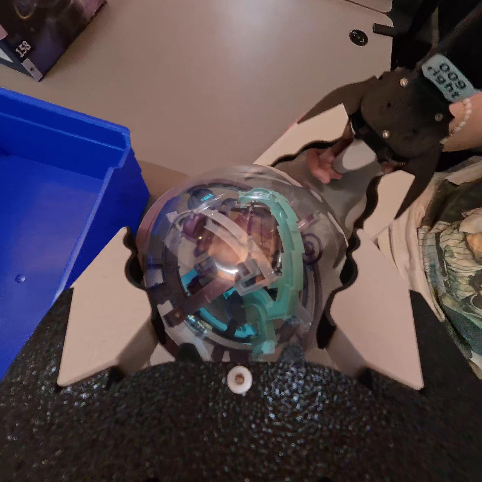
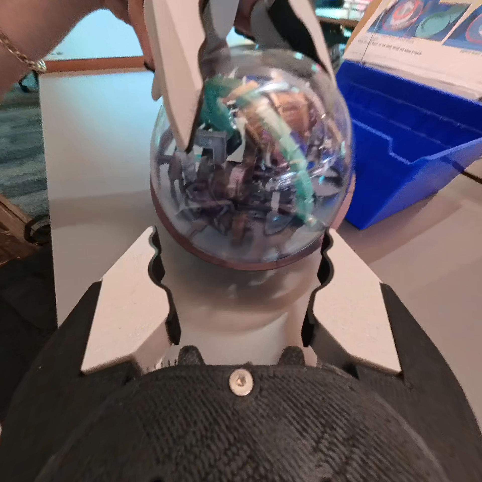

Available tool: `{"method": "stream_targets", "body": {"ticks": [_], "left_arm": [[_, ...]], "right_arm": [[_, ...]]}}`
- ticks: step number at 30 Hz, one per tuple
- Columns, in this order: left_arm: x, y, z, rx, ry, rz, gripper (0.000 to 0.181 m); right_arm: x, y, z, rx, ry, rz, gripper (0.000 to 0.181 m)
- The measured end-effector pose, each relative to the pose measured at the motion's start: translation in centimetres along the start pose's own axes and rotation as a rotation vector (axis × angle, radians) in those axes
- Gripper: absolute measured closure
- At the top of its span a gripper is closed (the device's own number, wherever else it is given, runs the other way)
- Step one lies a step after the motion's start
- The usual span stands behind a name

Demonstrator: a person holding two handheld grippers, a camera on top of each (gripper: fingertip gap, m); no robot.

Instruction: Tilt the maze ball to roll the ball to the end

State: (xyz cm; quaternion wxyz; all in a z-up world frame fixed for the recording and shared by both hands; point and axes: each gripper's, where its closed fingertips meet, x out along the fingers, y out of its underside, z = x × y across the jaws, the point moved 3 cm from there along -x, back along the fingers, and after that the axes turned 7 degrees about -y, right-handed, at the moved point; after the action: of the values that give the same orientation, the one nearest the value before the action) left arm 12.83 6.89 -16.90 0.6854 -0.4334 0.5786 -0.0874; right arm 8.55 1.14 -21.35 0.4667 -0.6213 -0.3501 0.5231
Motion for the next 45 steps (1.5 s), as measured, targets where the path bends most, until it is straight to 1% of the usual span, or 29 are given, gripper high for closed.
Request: {"method": "stream_targets", "body": {"ticks": [3,6,7,10,12,17,20,25,29,34,38,42,45], "left_arm": [[0.2,-0.2,-0.6,0.017,-0.001,0.009,0.029],[0.4,-0.3,-0.9,0.036,-0.016,0.022,0.03],[0.4,-0.3,-1.0,0.046,-0.019,0.024,0.03],[0.2,-0.2,-1.1,0.039,-0.044,0.008,0.029],[0.0,0.0,-1.3,0.038,-0.068,-0.028,0.029],[-0.8,1.1,-2.2,0.065,-0.182,-0.106,0.024],[-1.2,1.4,-2.4,0.052,-0.216,-0.158,0.024],[-1.7,1.9,-2.1,0.016,-0.181,-0.169,0.024],[-1.9,2.1,-2.3,0.06,-0.149,-0.184,0.025],[-2.1,2.3,-3.0,0.128,-0.152,-0.202,0.025],[-2.1,2.4,-3.5,0.171,-0.166,-0.192,0.025],[-2.0,2.3,-4.0,0.21,-0.175,-0.173,0.025],[-1.9,2.3,-4.4,0.248,-0.184,-0.168,0.026]], "right_arm": [[-1.0,-1.2,-1.4,-0.022,-0.017,-0.049,0.056],[-0.1,-1.1,-1.2,-0.041,-0.147,-0.036,0.053],[0.3,-0.9,-1.2,-0.052,-0.159,-0.034,0.048],[1.4,-0.8,-1.2,-0.101,-0.145,-0.056,0.041],[1.6,-0.9,-0.9,-0.135,-0.125,-0.067,0.039],[1.6,-0.8,0.2,-0.255,-0.072,-0.07,0.043],[1.9,-0.7,0.6,-0.293,-0.052,-0.055,0.043],[2.5,-0.9,1.0,-0.276,-0.043,-0.04,0.042],[2.4,-0.8,1.4,-0.308,-0.009,-0.029,0.044],[2.0,-0.7,1.9,-0.35,0.017,-0.04,0.046],[1.5,-0.7,2.3,-0.361,-0.012,-0.057,0.046],[1.1,-0.7,2.6,-0.353,-0.066,-0.073,0.043],[0.6,-1.1,2.6,-0.338,-0.11,-0.093,0.044]]}}
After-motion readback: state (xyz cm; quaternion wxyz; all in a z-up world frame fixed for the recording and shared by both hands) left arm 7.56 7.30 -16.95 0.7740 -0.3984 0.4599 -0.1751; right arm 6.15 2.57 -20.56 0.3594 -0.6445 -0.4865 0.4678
